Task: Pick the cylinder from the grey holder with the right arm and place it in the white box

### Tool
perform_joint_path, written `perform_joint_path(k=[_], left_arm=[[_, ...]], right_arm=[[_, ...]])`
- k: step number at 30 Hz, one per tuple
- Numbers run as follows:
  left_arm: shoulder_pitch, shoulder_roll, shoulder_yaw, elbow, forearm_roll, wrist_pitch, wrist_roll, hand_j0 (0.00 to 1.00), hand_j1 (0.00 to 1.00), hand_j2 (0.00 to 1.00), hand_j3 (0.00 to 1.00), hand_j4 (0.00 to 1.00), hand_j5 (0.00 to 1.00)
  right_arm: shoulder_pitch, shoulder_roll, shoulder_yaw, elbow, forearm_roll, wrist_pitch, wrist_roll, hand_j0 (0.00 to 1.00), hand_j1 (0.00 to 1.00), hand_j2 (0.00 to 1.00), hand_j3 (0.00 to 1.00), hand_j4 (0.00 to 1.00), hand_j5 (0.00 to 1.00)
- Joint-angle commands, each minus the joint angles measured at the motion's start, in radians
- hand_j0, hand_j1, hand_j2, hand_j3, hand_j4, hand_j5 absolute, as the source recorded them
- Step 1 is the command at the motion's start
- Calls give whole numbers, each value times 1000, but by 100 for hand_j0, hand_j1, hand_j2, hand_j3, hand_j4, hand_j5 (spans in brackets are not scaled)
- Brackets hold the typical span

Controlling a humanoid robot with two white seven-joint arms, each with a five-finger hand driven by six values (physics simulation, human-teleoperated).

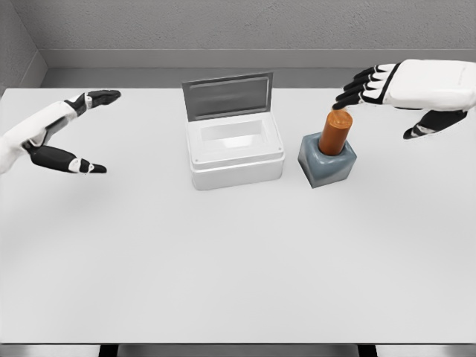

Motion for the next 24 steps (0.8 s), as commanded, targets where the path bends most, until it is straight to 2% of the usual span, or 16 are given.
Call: perform_joint_path(k=[1,2,4,9,14,21,24], left_arm=[[-3,-8,2,6,102,118,-16,100,100,100,100,100,100],[-5,-20,2,7,123,162,-16,100,100,100,100,100,100],[-23,-43,2,26,174,208,-16,100,100,100,100,100,100],[-80,-112,-1,122,176,245,-16,100,100,100,100,100,100],[-138,-166,-25,202,168,245,-16,100,100,100,100,100,100],[-167,-184,-67,221,166,245,-16,100,100,100,100,100,100],[-170,-184,-68,221,166,245,-16,100,100,100,100,100,100]], right_arm=[[-5,36,-1,30,-27,2,29,99,99,99,99,99,99],[-15,55,2,43,-27,2,29,99,99,99,99,99,99],[-40,129,11,142,-15,2,29,99,99,99,99,99,99],[-74,243,91,288,68,2,29,99,99,99,99,99,99],[-77,272,134,342,127,2,29,99,99,99,99,99,99],[-77,275,169,339,147,2,29,99,99,99,99,99,99],[-75,306,171,337,163,2,29,98,98,98,98,98,98]])
